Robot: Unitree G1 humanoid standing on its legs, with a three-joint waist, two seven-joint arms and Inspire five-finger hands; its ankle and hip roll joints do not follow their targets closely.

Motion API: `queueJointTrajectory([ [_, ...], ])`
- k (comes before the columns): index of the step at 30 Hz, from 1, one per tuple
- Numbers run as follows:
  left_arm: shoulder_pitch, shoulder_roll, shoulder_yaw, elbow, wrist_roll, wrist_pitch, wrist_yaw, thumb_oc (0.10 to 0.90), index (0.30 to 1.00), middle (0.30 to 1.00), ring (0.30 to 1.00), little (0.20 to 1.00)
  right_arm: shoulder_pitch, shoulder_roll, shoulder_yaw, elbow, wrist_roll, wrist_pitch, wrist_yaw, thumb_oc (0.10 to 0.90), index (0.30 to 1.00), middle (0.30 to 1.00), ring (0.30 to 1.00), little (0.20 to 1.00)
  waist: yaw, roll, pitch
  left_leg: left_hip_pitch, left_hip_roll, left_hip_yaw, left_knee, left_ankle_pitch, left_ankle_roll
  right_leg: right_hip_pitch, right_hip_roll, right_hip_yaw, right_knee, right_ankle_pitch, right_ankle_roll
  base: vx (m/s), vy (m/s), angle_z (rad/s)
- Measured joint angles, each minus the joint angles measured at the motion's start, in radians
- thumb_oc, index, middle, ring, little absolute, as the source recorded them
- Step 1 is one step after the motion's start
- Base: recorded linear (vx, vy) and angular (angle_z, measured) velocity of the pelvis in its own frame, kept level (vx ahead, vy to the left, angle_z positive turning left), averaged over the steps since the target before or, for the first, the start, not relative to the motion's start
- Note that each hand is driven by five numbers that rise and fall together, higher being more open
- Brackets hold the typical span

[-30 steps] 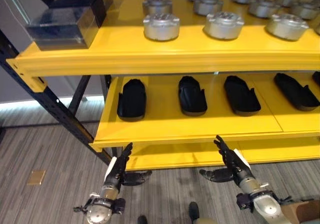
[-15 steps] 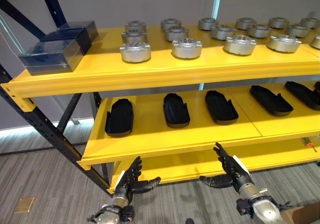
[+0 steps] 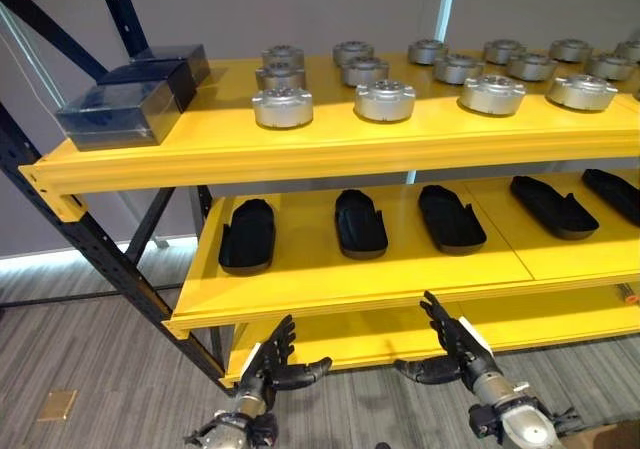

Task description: Move parts from the plastic box to the shelf.

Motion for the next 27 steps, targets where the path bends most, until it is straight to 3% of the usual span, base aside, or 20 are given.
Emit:
queueJointTrajectory([
  [6,0.001,0.0,0.001,0.003,-0.001,0.0,0.001,0.9,1.0,1.0,1.0,1.0,0.0,0.0,0.013,0.0,0.0,0.0,-0.001,0.9,1.0,1.0,1.0,1.0,0.002,-0.026,-0.003,-0.001,-0.003,0.0,0.0,-0.003,-0.004,-0.002,-0.003,0.0,0.0,-0.002,0.0,0.0,0.0,0.0],
  [13,0.001,0.0,0.001,0.006,-0.001,0.0,0.001,0.9,1.0,1.0,1.0,1.0,0.0,0.0,0.013,0.014,0.0,0.0,-0.003,0.9,1.0,1.0,1.0,1.0,0.014,-0.037,-0.001,-0.005,-0.017,-0.001,0.0,-0.006,-0.008,-0.003,-0.016,-0.001,0.0,-0.007,0.008,0.01,0.042,0.01],
  [27,-0.002,0.009,0.003,0.007,-0.001,0.0,0.007,0.9,1.0,1.0,1.0,1.0,-0.005,0.001,0.02,0.047,0.0,-0.001,-0.004,0.9,1.0,1.0,1.0,1.0,0.022,-0.039,-0.001,-0.013,-0.049,-0.003,0.0,-0.008,-0.007,-0.01,-0.048,-0.012,0.0,-0.013,0.024,0.0,0.017,0.03],
])
